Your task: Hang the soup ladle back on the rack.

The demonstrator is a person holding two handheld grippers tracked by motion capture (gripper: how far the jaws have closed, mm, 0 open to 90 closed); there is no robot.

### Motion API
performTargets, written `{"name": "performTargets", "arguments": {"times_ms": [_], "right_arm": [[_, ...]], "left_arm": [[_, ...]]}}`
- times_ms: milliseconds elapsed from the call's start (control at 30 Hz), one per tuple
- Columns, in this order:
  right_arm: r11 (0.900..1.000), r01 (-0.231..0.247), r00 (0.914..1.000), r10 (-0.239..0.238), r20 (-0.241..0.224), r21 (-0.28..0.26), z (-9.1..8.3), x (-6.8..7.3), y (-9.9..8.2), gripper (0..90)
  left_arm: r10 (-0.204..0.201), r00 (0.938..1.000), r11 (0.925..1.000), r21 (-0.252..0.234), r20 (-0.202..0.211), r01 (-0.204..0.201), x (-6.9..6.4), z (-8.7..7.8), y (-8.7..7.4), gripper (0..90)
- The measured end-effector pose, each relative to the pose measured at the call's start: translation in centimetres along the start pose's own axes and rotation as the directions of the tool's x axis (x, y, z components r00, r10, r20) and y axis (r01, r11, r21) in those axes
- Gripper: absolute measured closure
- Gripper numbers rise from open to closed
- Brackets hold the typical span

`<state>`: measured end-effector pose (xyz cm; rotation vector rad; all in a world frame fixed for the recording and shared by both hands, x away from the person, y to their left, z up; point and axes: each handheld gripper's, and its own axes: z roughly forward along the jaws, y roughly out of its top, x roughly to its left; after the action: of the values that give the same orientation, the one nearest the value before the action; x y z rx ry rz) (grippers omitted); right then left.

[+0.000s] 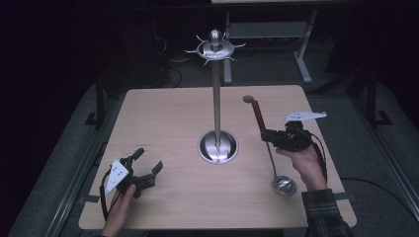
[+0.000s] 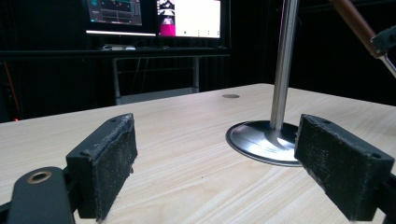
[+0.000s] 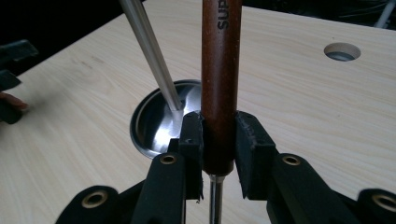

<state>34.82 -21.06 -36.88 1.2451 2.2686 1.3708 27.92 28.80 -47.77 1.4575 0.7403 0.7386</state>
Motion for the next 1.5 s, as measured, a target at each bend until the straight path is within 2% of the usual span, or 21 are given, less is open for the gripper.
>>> {"name": "performTargets", "arguments": {"times_ms": [133,367,800,900,1133,1500], "right_arm": [[0.999,0.017,0.9999,-0.017,-0.002,-0.041,-0.6,0.0,0.2,73.3],[0.9965,0.04,0.9989,-0.042,-0.022,-0.074,-1.2,0.3,0.4,73.2],[0.982,0.066,0.9973,-0.071,-0.019,-0.177,-2.5,1.2,1.0,73.2],[0.9794,0.079,0.9963,-0.084,-0.018,-0.186,-2.7,1.5,1.2,73.2],[0.972,0.11,0.9931,-0.116,-0.016,-0.207,-3.0,2.1,1.9,73.1],[0.9607,0.125,0.9895,-0.139,-0.04,-0.248,-4.3,2.8,3.3,73.0]], "left_arm": [[0.0,1.0,1.0,-0.001,0.002,0.0,0.0,0.0,0.0,12.5],[0.005,1.0,1.0,0.0,0.003,-0.005,0.0,0.0,0.0,12.5],[0.007,1.0,1.0,-0.002,0.003,-0.007,0.0,0.0,0.0,12.5],[-0.003,1.0,0.9999,-0.01,0.003,0.003,0.0,0.0,0.0,12.5],[0.002,1.0,1.0,-0.006,0.002,-0.002,0.0,-0.1,0.0,12.5],[0.004,1.0,1.0,-0.008,0.001,-0.004,0.0,-0.1,0.0,12.5]]}}
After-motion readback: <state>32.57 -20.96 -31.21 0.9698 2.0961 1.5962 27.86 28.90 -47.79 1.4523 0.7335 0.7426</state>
